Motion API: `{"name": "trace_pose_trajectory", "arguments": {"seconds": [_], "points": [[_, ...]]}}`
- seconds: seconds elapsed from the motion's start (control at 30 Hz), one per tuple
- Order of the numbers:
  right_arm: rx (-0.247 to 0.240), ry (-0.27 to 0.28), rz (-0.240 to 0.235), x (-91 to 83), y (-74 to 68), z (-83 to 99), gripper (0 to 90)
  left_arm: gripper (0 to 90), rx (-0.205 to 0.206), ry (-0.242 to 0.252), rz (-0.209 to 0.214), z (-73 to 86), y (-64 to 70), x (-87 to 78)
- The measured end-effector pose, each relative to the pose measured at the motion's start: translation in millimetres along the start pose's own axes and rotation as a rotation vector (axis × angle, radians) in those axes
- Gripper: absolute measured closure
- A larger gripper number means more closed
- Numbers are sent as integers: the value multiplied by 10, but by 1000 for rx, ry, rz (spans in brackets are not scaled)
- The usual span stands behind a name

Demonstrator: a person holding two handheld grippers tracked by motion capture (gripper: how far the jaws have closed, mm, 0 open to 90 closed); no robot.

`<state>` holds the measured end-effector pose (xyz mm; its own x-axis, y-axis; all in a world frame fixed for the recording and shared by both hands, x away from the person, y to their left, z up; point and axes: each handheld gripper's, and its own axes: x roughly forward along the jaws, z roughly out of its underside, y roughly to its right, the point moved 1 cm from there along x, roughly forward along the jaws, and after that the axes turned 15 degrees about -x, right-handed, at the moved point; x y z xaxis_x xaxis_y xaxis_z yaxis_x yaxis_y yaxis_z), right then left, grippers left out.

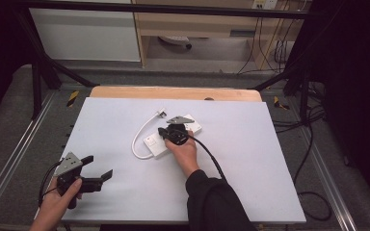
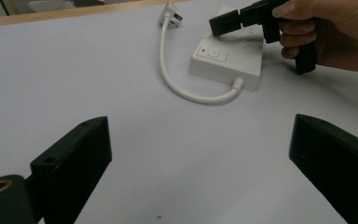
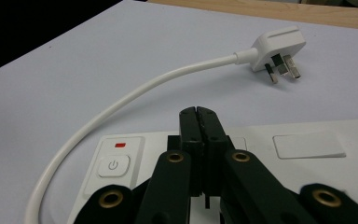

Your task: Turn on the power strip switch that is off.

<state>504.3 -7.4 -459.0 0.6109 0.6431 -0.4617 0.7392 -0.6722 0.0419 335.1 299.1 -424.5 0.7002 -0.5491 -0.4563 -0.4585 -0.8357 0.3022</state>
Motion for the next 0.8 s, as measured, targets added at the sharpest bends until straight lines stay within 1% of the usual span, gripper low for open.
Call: {"name": "trace_pose_trajectory", "arguments": {"seconds": [0.23, 0.3, 0.33, 0.5, 0.8], "points": [[0, 3, 2, 4, -4, 5, 900, 57, -1, 1, 1, 2, 6, 5], [-5, -6, -1, 12, -5, 11, 900, 58, -2, 1, 2, 3, 7, 5], [4, 1, -3, 18, -22, 18, 900, 57, -2, 1, 2, 3, 7, 4], [4, 3, -12, 30, -37, 15, 900, 58, -1, 1, 3, 3, 8, 4], [-2, 5, -7, 40, -54, 15, 900, 57, 4, -2, 4, 2, 9, 0]]}}
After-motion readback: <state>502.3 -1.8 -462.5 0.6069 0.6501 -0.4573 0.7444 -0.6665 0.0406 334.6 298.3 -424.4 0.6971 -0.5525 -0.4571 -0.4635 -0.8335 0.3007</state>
